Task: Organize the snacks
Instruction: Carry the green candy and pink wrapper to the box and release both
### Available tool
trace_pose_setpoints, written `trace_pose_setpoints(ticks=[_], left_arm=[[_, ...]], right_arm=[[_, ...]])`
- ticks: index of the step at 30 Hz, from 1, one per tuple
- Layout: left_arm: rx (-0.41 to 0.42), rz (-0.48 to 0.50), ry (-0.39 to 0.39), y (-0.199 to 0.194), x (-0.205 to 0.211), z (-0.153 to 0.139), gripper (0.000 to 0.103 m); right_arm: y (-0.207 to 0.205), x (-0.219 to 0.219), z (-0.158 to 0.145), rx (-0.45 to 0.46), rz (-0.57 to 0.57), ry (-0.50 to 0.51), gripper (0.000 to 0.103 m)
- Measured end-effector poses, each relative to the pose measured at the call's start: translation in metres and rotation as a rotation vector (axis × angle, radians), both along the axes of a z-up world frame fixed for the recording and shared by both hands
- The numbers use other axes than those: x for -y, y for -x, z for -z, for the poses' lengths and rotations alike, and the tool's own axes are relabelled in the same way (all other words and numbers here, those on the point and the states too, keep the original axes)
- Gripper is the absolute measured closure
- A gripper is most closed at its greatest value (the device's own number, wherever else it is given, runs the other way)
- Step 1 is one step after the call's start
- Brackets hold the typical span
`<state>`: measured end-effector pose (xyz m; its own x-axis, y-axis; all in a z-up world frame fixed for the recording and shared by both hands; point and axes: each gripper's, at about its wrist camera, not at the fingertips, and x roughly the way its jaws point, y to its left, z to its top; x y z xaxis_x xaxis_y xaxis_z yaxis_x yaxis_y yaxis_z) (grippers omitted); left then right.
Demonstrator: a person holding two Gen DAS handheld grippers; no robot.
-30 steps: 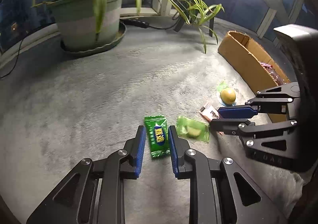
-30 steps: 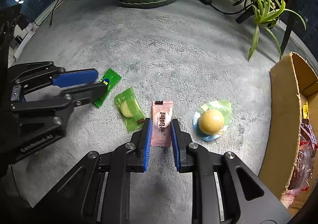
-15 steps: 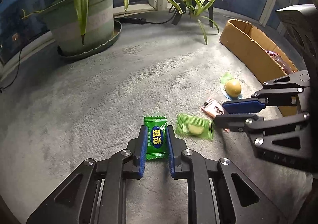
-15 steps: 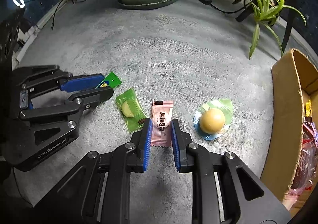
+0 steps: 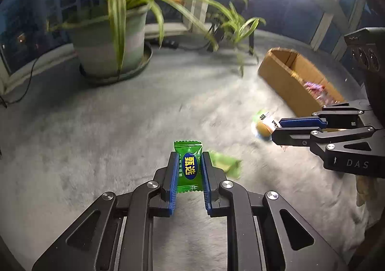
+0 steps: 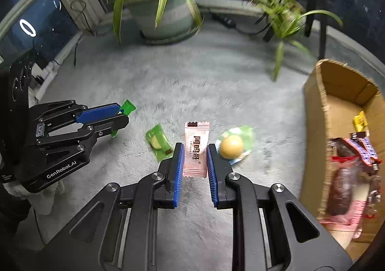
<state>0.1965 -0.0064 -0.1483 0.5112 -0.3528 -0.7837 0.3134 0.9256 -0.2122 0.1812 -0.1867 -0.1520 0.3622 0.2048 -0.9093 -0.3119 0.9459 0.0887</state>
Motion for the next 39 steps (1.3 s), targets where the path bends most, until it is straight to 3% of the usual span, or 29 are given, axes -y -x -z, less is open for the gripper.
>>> trace_pose_setpoints(ticks=[9, 19, 30, 39], left_arm=[[0.080, 0.050, 0.055, -0.005, 0.043, -0.041, 0.087], [0.125, 0.107, 0.105, -0.028, 0.126, -0.069, 0.087], [0.090, 0.141, 0.133, -0.045, 0.191, -0.067, 0.087], [0.065, 0.157, 0.114, -0.048, 0.221, -0.059, 0.084]], right_arm=[[0.000, 0.056, -0.046, 0.090, 0.069, -0.011, 0.083], [-0.006, 0.130, -0.064, 0.125, 0.159, 0.026, 0.083], [-0.009, 0.200, -0.056, 0.094, 0.224, 0.040, 0.083], [-0.008, 0.216, -0.053, 0.087, 0.226, 0.035, 0.083]])
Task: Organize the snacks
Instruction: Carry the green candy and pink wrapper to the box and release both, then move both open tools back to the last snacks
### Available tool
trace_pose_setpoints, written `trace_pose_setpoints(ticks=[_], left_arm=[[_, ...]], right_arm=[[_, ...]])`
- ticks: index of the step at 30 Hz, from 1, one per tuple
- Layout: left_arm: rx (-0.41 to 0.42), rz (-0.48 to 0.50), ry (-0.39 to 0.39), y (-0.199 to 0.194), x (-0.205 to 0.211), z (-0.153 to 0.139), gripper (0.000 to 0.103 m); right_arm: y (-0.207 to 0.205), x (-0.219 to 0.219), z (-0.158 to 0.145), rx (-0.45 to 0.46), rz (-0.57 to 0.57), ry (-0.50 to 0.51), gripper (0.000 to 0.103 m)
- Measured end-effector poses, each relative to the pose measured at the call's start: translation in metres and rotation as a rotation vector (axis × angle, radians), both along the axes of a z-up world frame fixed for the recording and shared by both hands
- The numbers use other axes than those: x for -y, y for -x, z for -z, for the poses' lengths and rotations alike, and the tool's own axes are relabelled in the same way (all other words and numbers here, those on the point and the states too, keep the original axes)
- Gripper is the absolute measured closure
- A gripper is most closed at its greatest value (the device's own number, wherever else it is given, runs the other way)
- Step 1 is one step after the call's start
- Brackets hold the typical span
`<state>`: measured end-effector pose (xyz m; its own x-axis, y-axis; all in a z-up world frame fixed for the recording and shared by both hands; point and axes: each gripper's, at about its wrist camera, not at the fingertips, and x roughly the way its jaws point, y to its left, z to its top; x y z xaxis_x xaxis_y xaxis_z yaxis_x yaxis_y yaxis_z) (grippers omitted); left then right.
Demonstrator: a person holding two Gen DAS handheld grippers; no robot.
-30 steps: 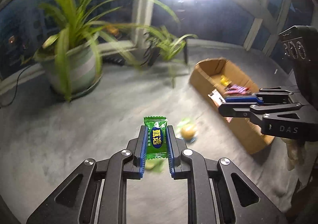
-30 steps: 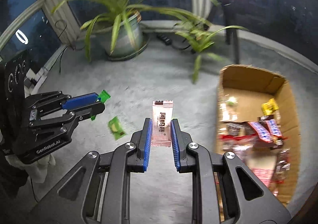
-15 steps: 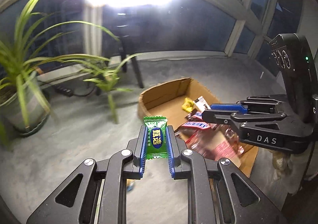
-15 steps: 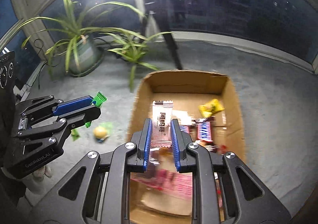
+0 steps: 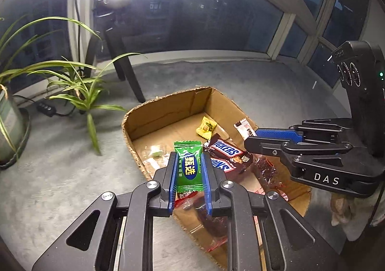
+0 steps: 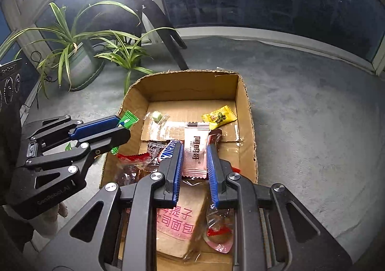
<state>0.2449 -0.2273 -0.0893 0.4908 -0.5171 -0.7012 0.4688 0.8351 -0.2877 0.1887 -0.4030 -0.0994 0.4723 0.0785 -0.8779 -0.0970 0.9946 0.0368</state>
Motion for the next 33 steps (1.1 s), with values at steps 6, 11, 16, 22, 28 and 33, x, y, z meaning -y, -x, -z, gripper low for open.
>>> trace_pose_setpoints(ticks=[6, 11, 16, 22, 28, 33], left_arm=[[-0.001, 0.004, -0.010, 0.000, 0.004, -0.003, 0.083], [0.001, -0.003, -0.007, -0.001, 0.003, -0.003, 0.068], [0.013, -0.016, 0.002, 0.002, -0.009, -0.008, 0.068], [0.030, -0.040, 0.011, 0.012, -0.036, -0.015, 0.068], [0.032, -0.103, 0.023, 0.027, -0.083, -0.016, 0.068], [0.004, -0.178, 0.026, 0.039, -0.130, -0.004, 0.068]], right_arm=[[0.002, 0.000, 0.000, 0.006, 0.004, 0.001, 0.073], [0.006, 0.001, -0.007, 0.034, 0.026, 0.002, 0.051], [0.009, -0.005, -0.015, 0.045, 0.025, 0.000, 0.050], [0.015, -0.022, -0.025, 0.071, 0.006, -0.027, 0.045], [0.022, -0.052, -0.033, 0.094, -0.049, -0.053, 0.045], [0.024, -0.081, -0.034, 0.094, -0.114, -0.087, 0.045]])
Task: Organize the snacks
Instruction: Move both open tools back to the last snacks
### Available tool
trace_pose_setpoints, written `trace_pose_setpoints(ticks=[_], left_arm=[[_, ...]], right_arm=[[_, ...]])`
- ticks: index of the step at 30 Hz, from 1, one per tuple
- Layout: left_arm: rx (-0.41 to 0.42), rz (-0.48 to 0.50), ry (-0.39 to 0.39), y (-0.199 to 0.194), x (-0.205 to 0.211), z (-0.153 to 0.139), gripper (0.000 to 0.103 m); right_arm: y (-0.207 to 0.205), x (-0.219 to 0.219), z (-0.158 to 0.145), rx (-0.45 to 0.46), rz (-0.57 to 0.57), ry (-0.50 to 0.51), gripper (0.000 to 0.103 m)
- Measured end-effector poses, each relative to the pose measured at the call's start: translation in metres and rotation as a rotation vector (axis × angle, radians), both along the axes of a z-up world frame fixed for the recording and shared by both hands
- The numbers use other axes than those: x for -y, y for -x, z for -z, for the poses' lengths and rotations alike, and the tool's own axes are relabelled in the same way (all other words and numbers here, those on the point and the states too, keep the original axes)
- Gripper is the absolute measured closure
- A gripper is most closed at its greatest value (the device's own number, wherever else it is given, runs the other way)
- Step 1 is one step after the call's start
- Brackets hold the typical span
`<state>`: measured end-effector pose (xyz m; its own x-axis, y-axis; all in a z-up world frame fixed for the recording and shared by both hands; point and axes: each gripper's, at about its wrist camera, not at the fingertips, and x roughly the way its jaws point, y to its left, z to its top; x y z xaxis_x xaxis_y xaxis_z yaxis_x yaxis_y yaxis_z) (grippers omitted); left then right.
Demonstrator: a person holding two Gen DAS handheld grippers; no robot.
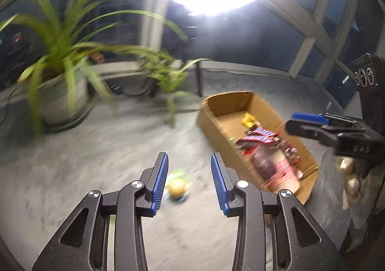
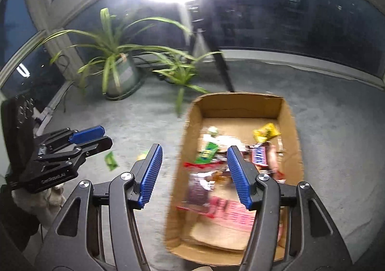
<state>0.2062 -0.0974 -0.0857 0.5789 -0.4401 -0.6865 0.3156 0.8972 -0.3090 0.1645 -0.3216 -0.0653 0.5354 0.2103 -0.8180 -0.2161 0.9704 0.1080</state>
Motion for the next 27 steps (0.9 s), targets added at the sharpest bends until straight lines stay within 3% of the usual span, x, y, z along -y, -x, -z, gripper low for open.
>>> trace_pose_setpoints(ticks=[4, 12, 16, 18, 27], left_arm=[[-0.056, -0.069, 0.020, 0.012, -0.034, 0.021, 0.068], [-0.148, -0.112, 0.033, 0.032, -0.058, 0.059, 0.068], [-0.183, -0.109, 0.041, 0.033, -0.057, 0.073, 0.068], [-0.203, -0.108, 0.047, 0.031, -0.057, 0.080, 0.068], [-0.245, -0.116, 0.072, 0.018, -0.061, 0.096, 0.068]], right_arm=[[0.000, -0.027, 0.006, -0.019, -0.061, -0.014, 0.045], [-0.005, -0.079, 0.043, -0.128, -0.142, -0.038, 0.045], [-0.008, -0.095, 0.068, -0.186, -0.150, -0.042, 0.048], [-0.013, -0.101, 0.082, -0.219, -0.144, -0.027, 0.054], [-0.030, -0.100, 0.121, -0.305, -0.093, -0.026, 0.055]])
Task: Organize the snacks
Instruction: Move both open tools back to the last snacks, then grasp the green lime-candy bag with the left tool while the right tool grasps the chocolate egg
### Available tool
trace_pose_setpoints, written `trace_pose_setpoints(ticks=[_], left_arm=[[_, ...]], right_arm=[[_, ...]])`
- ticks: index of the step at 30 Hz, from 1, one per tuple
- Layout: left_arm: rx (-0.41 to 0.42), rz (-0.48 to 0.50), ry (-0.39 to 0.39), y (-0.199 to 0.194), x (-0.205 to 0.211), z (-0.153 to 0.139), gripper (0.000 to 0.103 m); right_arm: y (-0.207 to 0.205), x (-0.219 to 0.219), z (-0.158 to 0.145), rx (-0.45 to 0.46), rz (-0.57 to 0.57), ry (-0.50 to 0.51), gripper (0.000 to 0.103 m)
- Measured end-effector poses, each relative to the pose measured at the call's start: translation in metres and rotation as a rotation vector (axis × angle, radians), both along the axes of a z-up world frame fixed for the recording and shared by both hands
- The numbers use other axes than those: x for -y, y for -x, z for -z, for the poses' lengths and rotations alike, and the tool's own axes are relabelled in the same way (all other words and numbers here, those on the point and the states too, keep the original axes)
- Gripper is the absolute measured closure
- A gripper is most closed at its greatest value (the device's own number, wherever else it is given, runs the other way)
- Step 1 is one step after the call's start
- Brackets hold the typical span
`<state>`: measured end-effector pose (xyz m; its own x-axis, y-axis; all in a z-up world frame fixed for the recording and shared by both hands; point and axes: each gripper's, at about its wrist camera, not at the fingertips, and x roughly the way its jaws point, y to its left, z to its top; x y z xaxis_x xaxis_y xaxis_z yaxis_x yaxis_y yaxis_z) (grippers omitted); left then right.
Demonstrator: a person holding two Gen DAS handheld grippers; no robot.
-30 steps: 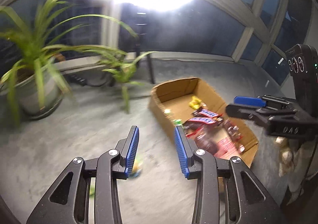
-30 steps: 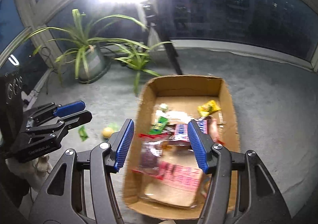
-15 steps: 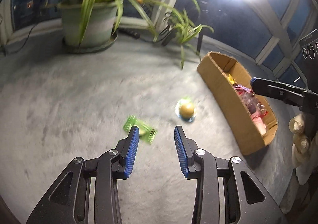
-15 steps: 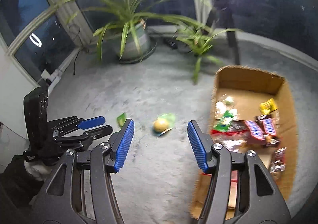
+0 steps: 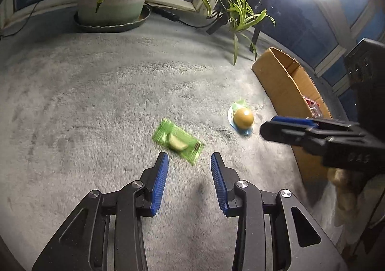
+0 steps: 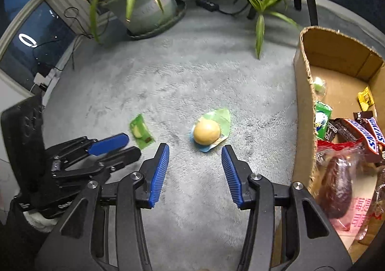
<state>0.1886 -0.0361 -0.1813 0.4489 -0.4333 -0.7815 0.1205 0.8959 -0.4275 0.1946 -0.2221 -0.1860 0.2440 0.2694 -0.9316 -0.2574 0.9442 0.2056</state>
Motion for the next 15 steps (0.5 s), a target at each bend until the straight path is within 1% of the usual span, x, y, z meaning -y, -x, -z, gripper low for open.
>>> trace_pose_setpoints(ticks=[5, 8, 10, 15], left_arm=[[0.008, 0.014, -0.015, -0.008, 0.002, -0.001, 0.068], [0.019, 0.034, -0.041, -0.013, 0.007, -0.001, 0.068], [0.026, 0.047, -0.059, -0.015, 0.012, -0.002, 0.068], [0.046, 0.076, -0.102, -0.019, 0.021, -0.002, 0.068]], right_arm=[[-0.005, -0.003, 0.008, -0.005, -0.008, 0.010, 0.055], [-0.009, -0.006, 0.011, -0.002, -0.011, 0.024, 0.055], [-0.012, -0.008, 0.014, -0.002, -0.013, 0.037, 0.060], [-0.018, -0.010, 0.020, -0.003, -0.022, 0.077, 0.061]])
